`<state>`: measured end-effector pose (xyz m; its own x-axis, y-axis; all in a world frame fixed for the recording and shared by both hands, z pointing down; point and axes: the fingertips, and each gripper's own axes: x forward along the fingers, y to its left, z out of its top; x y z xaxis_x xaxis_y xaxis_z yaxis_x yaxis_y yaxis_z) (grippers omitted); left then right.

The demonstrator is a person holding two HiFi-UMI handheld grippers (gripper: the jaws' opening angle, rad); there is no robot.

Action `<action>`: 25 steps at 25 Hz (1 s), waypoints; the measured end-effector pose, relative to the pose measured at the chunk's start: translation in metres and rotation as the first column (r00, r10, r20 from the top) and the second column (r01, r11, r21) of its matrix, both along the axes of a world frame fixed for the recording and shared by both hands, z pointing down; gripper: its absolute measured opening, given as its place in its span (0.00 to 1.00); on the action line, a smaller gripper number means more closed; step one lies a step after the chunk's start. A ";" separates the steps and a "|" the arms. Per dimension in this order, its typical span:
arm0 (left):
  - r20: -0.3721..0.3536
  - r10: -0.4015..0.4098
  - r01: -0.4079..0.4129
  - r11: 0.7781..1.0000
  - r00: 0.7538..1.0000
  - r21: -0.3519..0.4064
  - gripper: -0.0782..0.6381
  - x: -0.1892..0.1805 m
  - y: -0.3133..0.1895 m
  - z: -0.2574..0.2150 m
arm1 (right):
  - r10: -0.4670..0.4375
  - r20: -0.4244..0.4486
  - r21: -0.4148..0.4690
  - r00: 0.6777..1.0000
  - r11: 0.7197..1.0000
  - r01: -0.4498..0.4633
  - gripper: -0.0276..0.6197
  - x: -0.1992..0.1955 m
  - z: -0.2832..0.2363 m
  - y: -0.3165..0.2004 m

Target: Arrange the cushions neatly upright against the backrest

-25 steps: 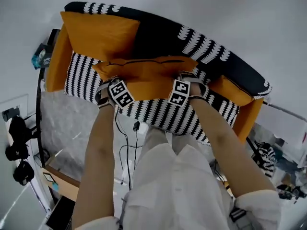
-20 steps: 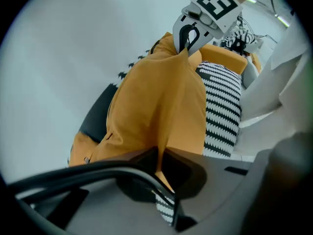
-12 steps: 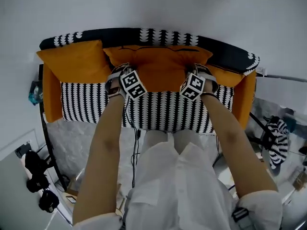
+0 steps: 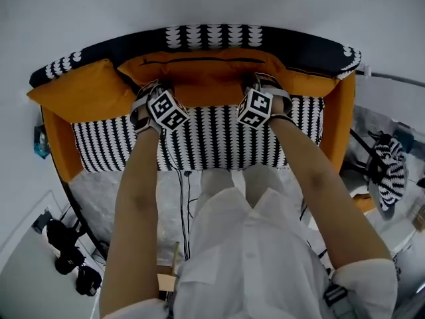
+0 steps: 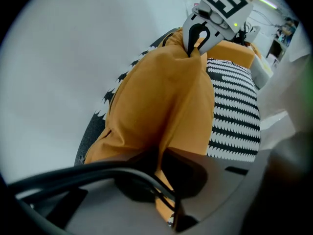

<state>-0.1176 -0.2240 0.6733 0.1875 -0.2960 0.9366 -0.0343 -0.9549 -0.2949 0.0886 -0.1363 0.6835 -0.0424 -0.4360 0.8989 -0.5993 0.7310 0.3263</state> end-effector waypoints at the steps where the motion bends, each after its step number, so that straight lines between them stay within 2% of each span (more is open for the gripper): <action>1: -0.009 -0.003 0.003 1.000 1.000 -0.011 0.17 0.000 -0.001 -0.001 | -0.004 0.004 -0.007 1.000 1.000 0.004 0.10 -0.001 0.000 -0.001; 5: -0.013 -0.009 0.008 0.999 1.000 -0.049 0.18 0.000 -0.005 0.003 | -0.010 0.001 -0.040 1.000 0.999 0.010 0.11 -0.003 0.001 -0.001; 8: -0.013 -0.009 0.008 0.999 1.000 -0.046 0.18 -0.001 -0.007 0.001 | -0.007 -0.001 -0.058 1.000 0.998 0.007 0.12 -0.003 -0.001 -0.001; 13: -0.037 -0.050 0.047 0.996 0.998 -0.074 0.22 0.000 0.003 -0.009 | 0.015 0.021 -0.082 1.000 0.997 -0.014 0.18 0.001 -0.011 0.005; 17: -0.076 -0.143 0.136 0.986 0.987 -0.097 0.27 -0.005 0.012 -0.027 | 0.109 0.087 -0.099 0.990 0.990 -0.100 0.27 0.001 -0.028 0.012; 19: -0.116 -0.209 0.196 0.974 0.971 -0.109 0.27 -0.008 0.017 -0.041 | 0.205 0.152 -0.097 0.967 0.977 -0.192 0.24 0.005 -0.044 0.015; 21: -0.192 -0.291 0.269 0.954 0.937 -0.134 0.24 -0.008 0.020 -0.063 | 0.310 0.238 -0.089 0.921 0.951 -0.297 0.24 0.011 -0.067 0.018; 22: -0.245 -0.340 0.310 0.938 0.908 -0.154 0.23 -0.006 0.021 -0.077 | 0.356 0.282 -0.085 0.891 0.934 -0.346 0.24 0.014 -0.080 0.021; 23: -0.305 -0.389 0.349 0.920 0.869 -0.180 0.23 -0.004 0.023 -0.093 | 0.395 0.324 -0.080 0.860 0.917 -0.392 0.24 0.017 -0.095 0.024; 25: -0.430 -0.473 0.410 0.881 0.769 -0.236 0.22 0.002 0.029 -0.126 | 0.449 0.403 -0.061 0.797 0.882 -0.467 0.24 0.024 -0.125 0.034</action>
<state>-0.1160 -0.1947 0.5468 0.4823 -0.3447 0.8054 -0.5627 -0.8265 -0.0167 0.1128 -0.1020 0.5585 -0.1743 -0.5291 0.8304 -0.9439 0.3301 0.0122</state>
